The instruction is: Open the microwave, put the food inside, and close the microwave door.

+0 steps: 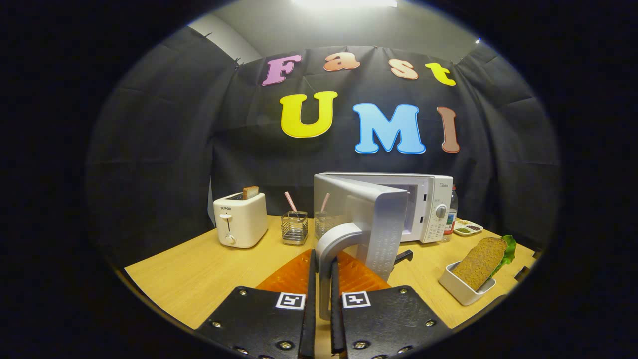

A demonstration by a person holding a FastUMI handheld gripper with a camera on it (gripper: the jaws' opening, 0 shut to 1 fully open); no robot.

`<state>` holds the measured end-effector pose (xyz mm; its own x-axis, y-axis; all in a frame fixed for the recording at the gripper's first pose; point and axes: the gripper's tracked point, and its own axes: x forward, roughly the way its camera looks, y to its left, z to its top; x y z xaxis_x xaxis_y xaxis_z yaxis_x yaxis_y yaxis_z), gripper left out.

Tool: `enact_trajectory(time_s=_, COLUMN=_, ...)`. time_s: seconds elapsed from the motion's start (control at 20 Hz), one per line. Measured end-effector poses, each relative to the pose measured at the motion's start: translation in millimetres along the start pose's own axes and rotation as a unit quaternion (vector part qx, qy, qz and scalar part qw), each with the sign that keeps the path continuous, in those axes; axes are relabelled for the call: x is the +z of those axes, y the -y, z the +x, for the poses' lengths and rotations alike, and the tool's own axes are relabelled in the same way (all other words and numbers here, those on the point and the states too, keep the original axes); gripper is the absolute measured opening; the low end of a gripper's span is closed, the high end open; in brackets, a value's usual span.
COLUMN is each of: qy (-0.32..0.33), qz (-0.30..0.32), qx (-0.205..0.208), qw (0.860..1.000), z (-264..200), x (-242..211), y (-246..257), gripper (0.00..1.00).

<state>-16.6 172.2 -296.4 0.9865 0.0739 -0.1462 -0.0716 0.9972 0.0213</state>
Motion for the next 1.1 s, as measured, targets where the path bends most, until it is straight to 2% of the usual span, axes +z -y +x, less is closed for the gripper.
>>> enact_trajectory(time_s=0.3, qy=0.005, qz=-0.019, qx=-0.048, qw=0.999, z=-3.6, x=-1.9, y=-33.9, gripper=0.13)
enact_trajectory(time_s=0.45, qy=0.029, qz=-0.047, qx=-0.032, qw=0.998, z=-25.8, x=3.7, y=-46.1, gripper=0.13)
enact_trajectory(time_s=0.5, qy=0.037, qz=-0.057, qx=-0.003, qw=0.998, z=-35.0, x=4.8, y=-54.5, gripper=0.16)
enact_trajectory(time_s=0.55, qy=0.046, qz=-0.065, qx=0.016, qw=0.997, z=-44.1, x=6.8, y=-59.4, gripper=0.29)
enact_trajectory(time_s=0.6, qy=0.057, qz=-0.073, qx=0.031, qw=0.995, z=-56.4, x=7.1, y=-59.2, gripper=0.67)
enact_trajectory(time_s=0.65, qy=0.069, qz=-0.082, qx=0.042, qw=0.993, z=-67.3, x=9.1, y=-54.2, gripper=0.77)
enact_trajectory(time_s=0.8, qy=0.096, qz=-0.115, qx=0.035, qw=0.988, z=-84.1, x=12.2, y=-7.2, gripper=0.82)
enact_trajectory(time_s=0.95, qy=0.102, qz=-0.113, qx=0.024, qw=0.988, z=-87.7, x=10.4, y=43.8, gripper=0.82)
enact_trajectory(time_s=1.1, qy=0.13, qz=-0.138, qx=-0.014, qw=0.982, z=-98.8, x=19.5, y=94.5, gripper=0.82)
